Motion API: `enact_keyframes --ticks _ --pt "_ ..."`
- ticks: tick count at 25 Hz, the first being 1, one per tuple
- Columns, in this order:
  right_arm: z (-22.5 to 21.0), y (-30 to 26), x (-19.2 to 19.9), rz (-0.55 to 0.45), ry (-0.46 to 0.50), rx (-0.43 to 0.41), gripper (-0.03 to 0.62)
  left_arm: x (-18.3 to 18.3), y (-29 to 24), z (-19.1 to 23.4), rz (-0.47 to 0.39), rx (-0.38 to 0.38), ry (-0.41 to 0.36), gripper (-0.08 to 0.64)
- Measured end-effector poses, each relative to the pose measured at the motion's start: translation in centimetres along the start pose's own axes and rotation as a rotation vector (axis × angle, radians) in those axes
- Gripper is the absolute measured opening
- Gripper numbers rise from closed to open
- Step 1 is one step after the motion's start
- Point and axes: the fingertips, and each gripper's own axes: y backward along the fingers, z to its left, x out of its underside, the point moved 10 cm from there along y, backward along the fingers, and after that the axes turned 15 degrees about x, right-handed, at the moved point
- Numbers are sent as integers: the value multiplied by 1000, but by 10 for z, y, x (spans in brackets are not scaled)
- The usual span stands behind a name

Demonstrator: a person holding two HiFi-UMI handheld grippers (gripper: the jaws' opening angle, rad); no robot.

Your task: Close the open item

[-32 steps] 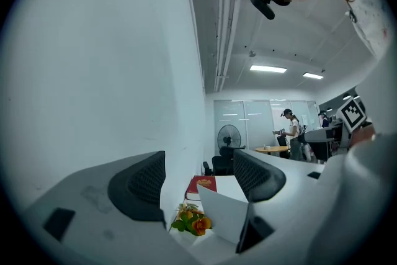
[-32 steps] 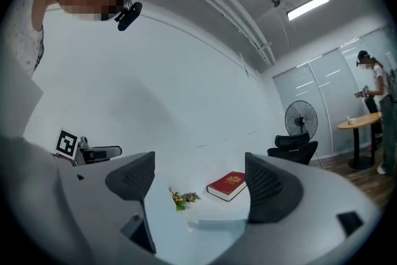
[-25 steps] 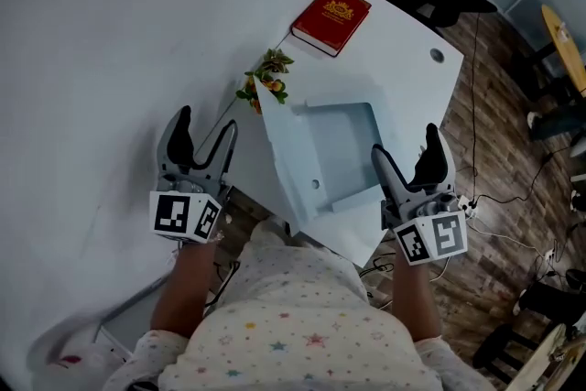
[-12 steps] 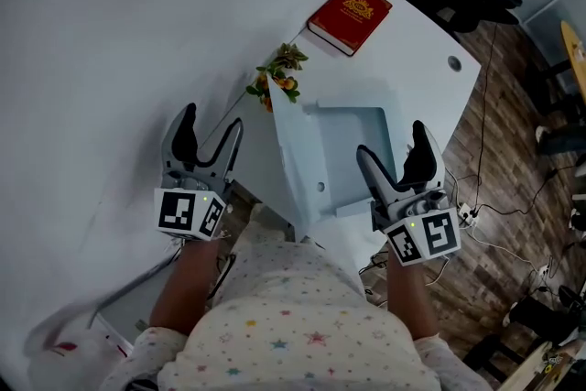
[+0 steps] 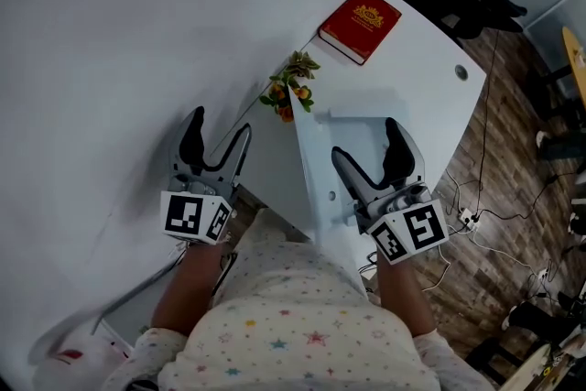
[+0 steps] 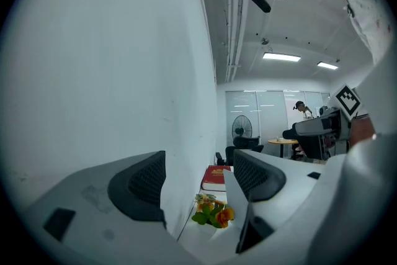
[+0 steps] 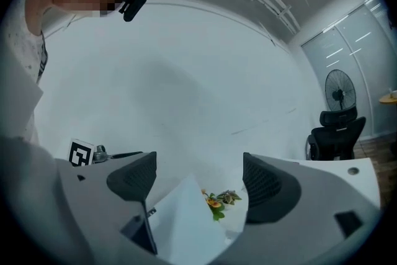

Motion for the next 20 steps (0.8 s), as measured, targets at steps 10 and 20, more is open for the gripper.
enact_keyframes --ticks 10,20 --pt "56 -33 30 186 41 -159 382 6 12 7 3 -13 17 314" --pt "65 -41 51 265 158 -141 297 12 25 10 2 -49 29 314"
